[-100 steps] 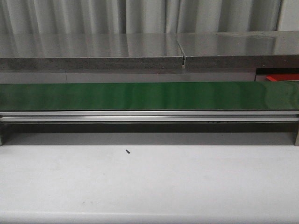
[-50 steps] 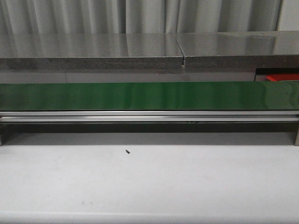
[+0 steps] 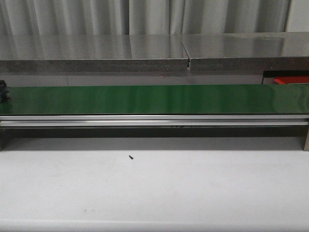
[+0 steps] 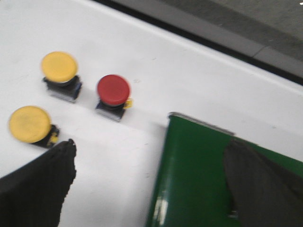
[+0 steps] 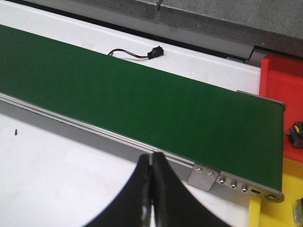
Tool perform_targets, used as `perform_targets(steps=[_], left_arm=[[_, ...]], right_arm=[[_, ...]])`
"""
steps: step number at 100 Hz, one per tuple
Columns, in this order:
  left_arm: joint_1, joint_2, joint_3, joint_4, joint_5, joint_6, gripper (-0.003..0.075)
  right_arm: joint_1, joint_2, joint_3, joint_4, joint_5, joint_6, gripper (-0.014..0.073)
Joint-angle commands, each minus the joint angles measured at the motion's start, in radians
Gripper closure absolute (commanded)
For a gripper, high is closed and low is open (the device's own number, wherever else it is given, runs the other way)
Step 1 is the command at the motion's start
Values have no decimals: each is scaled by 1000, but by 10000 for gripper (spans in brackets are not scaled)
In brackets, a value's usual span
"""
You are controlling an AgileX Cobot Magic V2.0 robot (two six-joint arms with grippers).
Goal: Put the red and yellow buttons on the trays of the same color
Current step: 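Grasp the red-capped button, lift it and set it on the belt, then grasp a yellow-capped button from the table with the left gripper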
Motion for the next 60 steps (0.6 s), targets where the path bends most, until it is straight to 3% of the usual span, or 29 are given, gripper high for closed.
perform_targets(steps=[1, 21, 60], left_arm=[[52, -4, -34, -9, -27, -10, 109], [124, 67, -34, -9, -47, -10, 109], [122, 229, -171, -1, -59, -10, 109]], right_arm=[[-2, -7, -25, 18, -46, 0, 661], [-2, -7, -25, 18, -46, 0, 661], [-2, -7, -25, 18, -46, 0, 661]])
